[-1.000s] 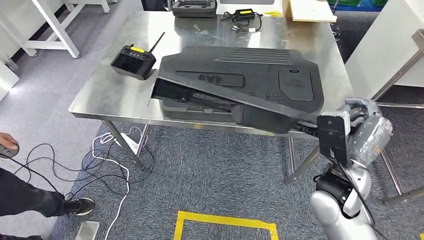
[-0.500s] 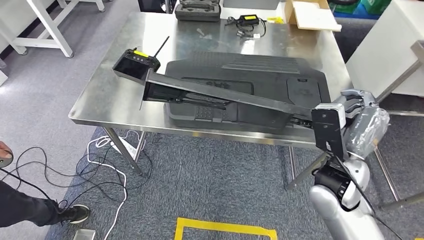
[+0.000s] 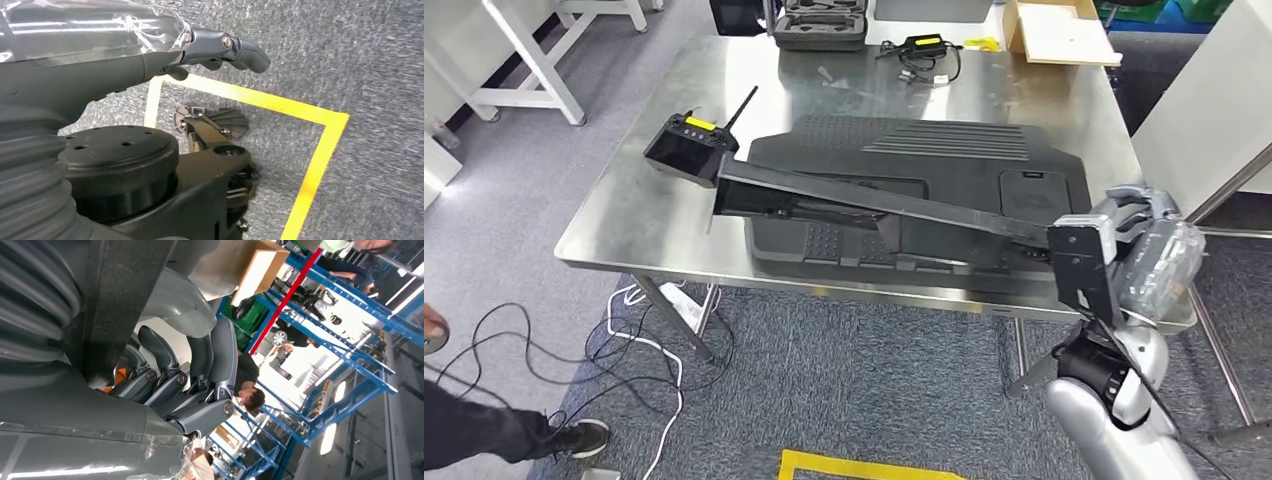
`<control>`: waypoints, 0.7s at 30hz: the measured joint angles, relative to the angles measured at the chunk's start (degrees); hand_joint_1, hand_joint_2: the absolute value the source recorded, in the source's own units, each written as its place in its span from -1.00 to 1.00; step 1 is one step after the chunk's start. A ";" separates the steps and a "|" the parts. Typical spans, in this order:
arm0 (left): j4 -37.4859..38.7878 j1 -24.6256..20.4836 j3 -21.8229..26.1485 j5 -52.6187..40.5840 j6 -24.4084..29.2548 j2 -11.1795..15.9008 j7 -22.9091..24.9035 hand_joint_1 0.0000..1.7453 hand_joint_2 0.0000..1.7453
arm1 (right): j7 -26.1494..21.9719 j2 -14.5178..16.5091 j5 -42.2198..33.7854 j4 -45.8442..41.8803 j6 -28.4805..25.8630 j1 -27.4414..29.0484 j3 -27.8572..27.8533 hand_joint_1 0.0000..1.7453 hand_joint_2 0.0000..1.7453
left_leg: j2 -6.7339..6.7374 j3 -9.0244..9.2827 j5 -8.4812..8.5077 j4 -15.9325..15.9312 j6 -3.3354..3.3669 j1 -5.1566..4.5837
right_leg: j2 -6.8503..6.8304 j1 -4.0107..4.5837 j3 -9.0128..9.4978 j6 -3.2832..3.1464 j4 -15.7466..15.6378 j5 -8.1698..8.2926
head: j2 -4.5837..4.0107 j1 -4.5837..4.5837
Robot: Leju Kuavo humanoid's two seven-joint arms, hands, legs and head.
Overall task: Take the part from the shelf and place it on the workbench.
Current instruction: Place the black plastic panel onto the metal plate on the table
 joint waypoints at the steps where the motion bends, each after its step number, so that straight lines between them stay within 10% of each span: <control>1: 0.00 0.06 0.00 -0.01 0.02 0.01 0.00 -1.00 1.00 | -0.07 0.00 -0.07 0.01 0.00 0.02 0.05 1.00 1.00 | 0.02 -2.40 -1.35 4.03 -0.10 0.02 | -0.08 0.04 0.32 -0.24 -0.01 -0.32 | 0.00 -0.32; 4: 0.00 0.25 0.00 0.01 0.17 0.04 0.00 -1.00 1.00 | -0.23 0.00 -0.40 0.02 0.00 0.06 0.25 1.00 1.00 | 0.02 -6.56 -0.04 8.20 0.06 -0.01 | -0.04 0.17 1.58 -0.30 0.02 -1.32 | 0.00 -0.81; 8: 0.00 0.26 0.00 0.07 1.10 0.20 0.01 -1.00 1.00 | -0.44 0.00 -0.85 0.08 0.00 -0.11 0.38 1.00 1.00 | -0.02 -3.07 8.34 -4.26 1.35 -0.48 | 0.17 0.35 3.50 0.32 0.04 -2.93 | 0.00 -1.32; 21: -0.02 -0.14 0.07 -0.68 3.50 0.34 0.42 -1.00 1.00 | 0.05 -0.41 -2.48 0.64 0.00 -2.54 0.89 1.00 1.00 | -0.14 -2.18 7.60 -6.45 1.88 -0.68 | 0.16 0.41 4.22 0.80 -1.09 -3.40 | 0.00 -0.73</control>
